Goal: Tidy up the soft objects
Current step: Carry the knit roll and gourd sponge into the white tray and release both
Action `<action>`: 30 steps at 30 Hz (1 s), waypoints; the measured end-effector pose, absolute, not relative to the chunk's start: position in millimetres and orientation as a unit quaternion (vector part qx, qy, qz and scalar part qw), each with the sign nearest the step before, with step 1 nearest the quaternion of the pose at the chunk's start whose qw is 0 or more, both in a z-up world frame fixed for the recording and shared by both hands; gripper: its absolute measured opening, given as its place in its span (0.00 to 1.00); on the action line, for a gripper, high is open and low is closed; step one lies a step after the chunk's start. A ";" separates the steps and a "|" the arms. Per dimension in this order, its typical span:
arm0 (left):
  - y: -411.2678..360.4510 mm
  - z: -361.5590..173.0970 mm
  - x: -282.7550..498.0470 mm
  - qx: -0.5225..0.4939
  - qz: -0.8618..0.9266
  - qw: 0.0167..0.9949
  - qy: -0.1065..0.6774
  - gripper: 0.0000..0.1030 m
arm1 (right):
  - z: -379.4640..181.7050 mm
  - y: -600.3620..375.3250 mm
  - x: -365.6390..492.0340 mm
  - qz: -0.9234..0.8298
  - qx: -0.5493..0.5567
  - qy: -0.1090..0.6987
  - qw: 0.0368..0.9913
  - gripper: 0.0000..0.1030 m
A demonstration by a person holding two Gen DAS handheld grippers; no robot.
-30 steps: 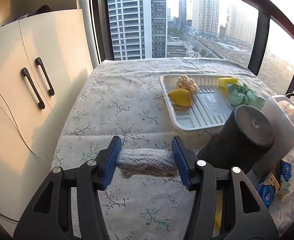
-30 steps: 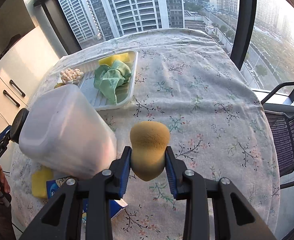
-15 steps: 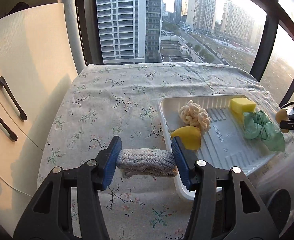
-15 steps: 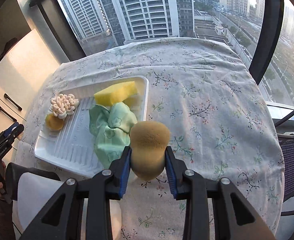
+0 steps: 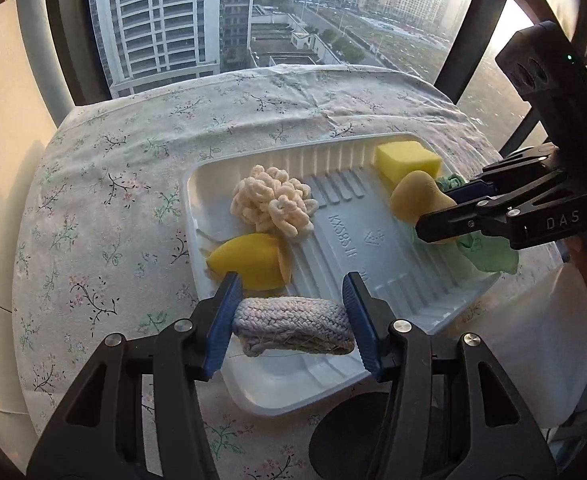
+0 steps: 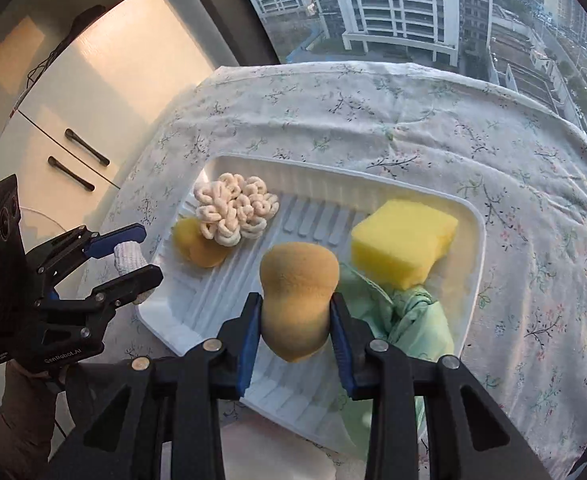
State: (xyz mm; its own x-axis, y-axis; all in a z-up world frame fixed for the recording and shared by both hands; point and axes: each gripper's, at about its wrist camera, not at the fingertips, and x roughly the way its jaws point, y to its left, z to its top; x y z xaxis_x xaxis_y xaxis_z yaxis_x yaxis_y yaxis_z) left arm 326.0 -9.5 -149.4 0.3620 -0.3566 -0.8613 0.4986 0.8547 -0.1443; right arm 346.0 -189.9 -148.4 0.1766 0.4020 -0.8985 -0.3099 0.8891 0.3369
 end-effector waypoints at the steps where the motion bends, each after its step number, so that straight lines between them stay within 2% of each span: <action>1: -11.3 -153.5 328.0 0.070 -0.263 0.815 0.512 0.48 | -153.2 -184.2 351.0 0.244 0.023 0.609 0.754 0.35; 7: -18.8 -177.5 335.4 0.078 -0.256 0.790 0.551 0.48 | -191.4 -148.5 365.7 0.241 -0.116 0.662 0.700 0.35; 16: -27.7 -191.7 337.0 0.092 -0.246 0.780 0.567 0.52 | -194.9 -135.0 360.3 0.247 -0.154 0.649 0.703 0.37; 17: -29.0 -191.0 337.3 0.094 -0.247 0.778 0.570 0.54 | -195.1 -134.3 358.8 0.251 -0.158 0.646 0.704 0.40; 19: -31.3 -187.0 336.3 0.092 -0.254 0.777 0.568 0.54 | -193.6 -133.1 354.5 0.262 -0.165 0.638 0.705 0.56; 21: -31.5 -178.1 333.7 0.083 -0.264 0.785 0.555 0.54 | -189.2 -133.1 350.4 0.274 -0.160 0.630 0.708 0.62; 26: -20.5 -146.2 328.8 0.040 -0.261 0.824 0.502 0.54 | -166.4 -143.1 339.0 0.302 -0.129 0.603 0.728 0.63; 30: -2.9 -130.3 328.8 0.040 -0.196 0.866 0.459 0.58 | -149.7 -169.8 334.2 0.280 -0.089 0.580 0.760 0.63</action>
